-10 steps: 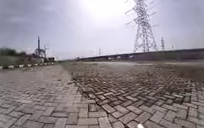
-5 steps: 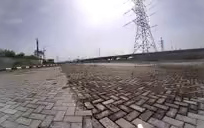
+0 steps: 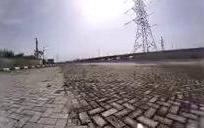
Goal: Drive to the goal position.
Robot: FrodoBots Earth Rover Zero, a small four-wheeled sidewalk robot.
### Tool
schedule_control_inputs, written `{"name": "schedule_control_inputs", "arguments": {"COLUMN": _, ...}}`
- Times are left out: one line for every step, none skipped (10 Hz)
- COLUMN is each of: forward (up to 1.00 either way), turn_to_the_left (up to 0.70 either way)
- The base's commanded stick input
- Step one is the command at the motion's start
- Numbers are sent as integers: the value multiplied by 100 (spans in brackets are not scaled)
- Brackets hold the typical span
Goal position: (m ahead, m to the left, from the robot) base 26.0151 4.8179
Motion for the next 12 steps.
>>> {"name": "schedule_control_inputs", "arguments": {"forward": 100, "turn_to_the_left": -39}}
{"name": "schedule_control_inputs", "arguments": {"forward": 100, "turn_to_the_left": -40}}
{"name": "schedule_control_inputs", "arguments": {"forward": 100, "turn_to_the_left": -38}}
{"name": "schedule_control_inputs", "arguments": {"forward": 100, "turn_to_the_left": -23}}
{"name": "schedule_control_inputs", "arguments": {"forward": 100, "turn_to_the_left": 0}}
{"name": "schedule_control_inputs", "arguments": {"forward": 100, "turn_to_the_left": 0}}
{"name": "schedule_control_inputs", "arguments": {"forward": 100, "turn_to_the_left": 0}}
{"name": "schedule_control_inputs", "arguments": {"forward": 100, "turn_to_the_left": 0}}
{"name": "schedule_control_inputs", "arguments": {"forward": 100, "turn_to_the_left": 0}}
{"name": "schedule_control_inputs", "arguments": {"forward": 100, "turn_to_the_left": 0}}
{"name": "schedule_control_inputs", "arguments": {"forward": 100, "turn_to_the_left": 0}}
{"name": "schedule_control_inputs", "arguments": {"forward": 100, "turn_to_the_left": 0}}
